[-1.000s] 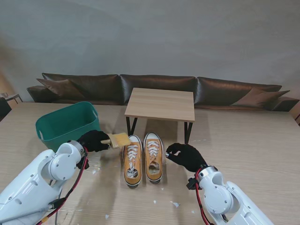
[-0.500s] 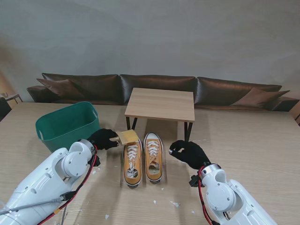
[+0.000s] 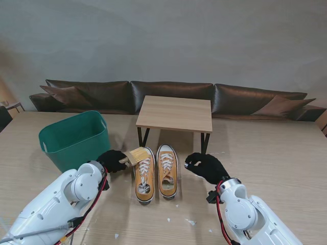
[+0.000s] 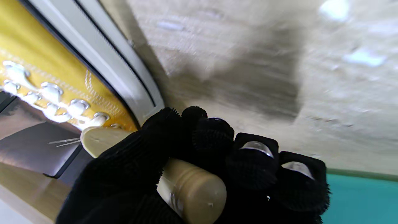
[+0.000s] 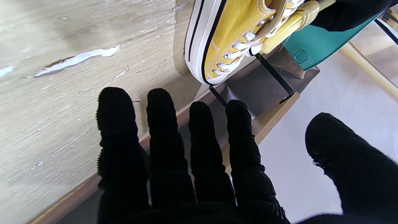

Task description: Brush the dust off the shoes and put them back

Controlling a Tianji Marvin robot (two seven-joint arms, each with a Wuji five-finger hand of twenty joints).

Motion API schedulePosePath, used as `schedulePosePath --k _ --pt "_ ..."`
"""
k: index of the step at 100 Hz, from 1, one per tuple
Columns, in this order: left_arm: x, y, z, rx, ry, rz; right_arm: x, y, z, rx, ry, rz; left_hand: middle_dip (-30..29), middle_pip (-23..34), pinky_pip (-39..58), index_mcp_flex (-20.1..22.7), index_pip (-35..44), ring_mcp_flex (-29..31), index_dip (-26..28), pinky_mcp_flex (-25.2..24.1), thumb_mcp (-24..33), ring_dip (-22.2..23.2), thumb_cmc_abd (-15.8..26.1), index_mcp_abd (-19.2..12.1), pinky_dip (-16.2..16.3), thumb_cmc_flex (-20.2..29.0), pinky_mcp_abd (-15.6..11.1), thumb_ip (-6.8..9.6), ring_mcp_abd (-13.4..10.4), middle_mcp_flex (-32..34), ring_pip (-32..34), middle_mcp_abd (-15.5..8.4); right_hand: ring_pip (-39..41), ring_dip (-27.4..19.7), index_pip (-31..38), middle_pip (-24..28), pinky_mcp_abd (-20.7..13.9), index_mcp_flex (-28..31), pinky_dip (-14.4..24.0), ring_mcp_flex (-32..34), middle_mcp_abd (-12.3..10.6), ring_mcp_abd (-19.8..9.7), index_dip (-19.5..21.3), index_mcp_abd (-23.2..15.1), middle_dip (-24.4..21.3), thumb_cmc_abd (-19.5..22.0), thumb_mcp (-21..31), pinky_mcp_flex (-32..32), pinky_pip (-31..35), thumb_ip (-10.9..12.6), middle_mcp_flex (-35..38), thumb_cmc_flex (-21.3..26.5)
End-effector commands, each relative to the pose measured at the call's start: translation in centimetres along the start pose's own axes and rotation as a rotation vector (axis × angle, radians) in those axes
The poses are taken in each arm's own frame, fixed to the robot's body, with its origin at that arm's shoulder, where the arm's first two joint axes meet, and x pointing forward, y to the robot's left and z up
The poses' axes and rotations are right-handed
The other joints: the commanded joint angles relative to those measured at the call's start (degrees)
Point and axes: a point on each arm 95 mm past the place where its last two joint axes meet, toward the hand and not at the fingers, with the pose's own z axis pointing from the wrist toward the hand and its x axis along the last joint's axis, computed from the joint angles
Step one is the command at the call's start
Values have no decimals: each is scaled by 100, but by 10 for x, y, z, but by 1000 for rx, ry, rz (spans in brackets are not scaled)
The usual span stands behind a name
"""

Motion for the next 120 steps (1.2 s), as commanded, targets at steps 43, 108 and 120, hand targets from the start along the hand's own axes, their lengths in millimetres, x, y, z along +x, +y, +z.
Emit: schedulePosePath --k 43,108,120 --pt "-12 2 -39 -47 -49 65 4 -4 -7 39 8 2 -43 77 301 146 -40 320 2 53 -107 2 243 104 37 291 104 -46 572 343 509 275 41 35 77 79 171 -54 27 61 110 52 -76 19 -27 180 -26 -1761 119 112 138 -55" --pt "14 -29 -48 9 69 53 4 -5 -9 52 10 4 -42 80 294 145 -47 320 27 53 -156 1 262 111 52 326 106 -34 563 345 499 260 43 36 69 73 160 -54 28 63 100 52 -76 19 -29 183 -38 -1758 118 115 124 -52" --pt "19 -28 -37 7 92 26 4 -5 -9 51 8 4 -45 73 293 147 -51 320 29 54 -161 1 262 124 54 329 106 -32 563 344 499 263 48 38 73 80 163 -47 28 72 111 57 -75 14 -27 183 -36 -1758 119 115 137 -52"
